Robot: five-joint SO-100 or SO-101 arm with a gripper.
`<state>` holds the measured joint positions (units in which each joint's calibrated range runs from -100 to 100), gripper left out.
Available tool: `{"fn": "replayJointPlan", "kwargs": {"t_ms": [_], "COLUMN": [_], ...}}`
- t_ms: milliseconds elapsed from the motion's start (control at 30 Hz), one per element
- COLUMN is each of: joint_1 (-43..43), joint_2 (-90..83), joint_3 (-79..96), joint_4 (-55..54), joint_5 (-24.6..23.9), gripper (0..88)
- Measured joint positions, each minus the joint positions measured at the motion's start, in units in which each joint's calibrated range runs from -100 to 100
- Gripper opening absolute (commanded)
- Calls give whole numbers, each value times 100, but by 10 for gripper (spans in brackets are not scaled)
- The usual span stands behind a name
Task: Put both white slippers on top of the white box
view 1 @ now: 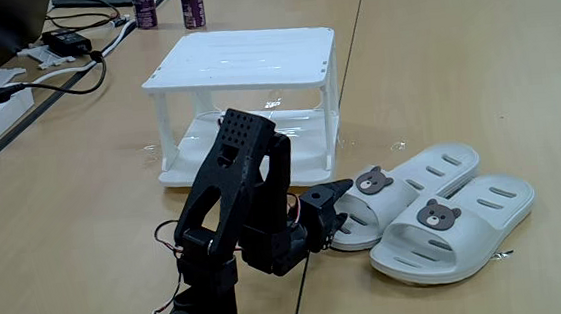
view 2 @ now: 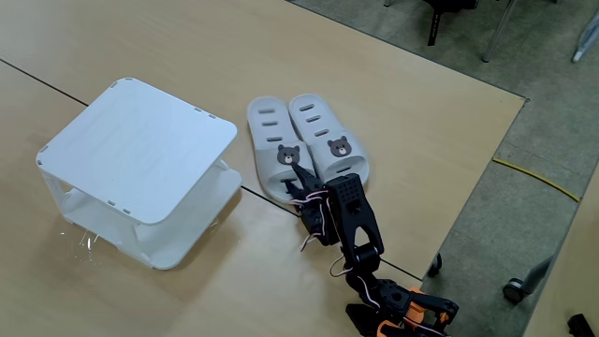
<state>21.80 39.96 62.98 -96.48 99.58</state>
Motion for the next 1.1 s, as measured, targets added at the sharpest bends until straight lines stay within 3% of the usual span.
{"fn": "replayJointPlan", "kwargs": {"t_ms": [667,733,800,1100], "joint_1": [277,277,277,292], "joint_2": [280,346,429,445], "joint_3": [-2615,-2624,-2624,-2965], "joint_4": [1931,1931,1931,1940], "joint_5": [0,0,0,0], "gripper": [258,167,0,8]}}
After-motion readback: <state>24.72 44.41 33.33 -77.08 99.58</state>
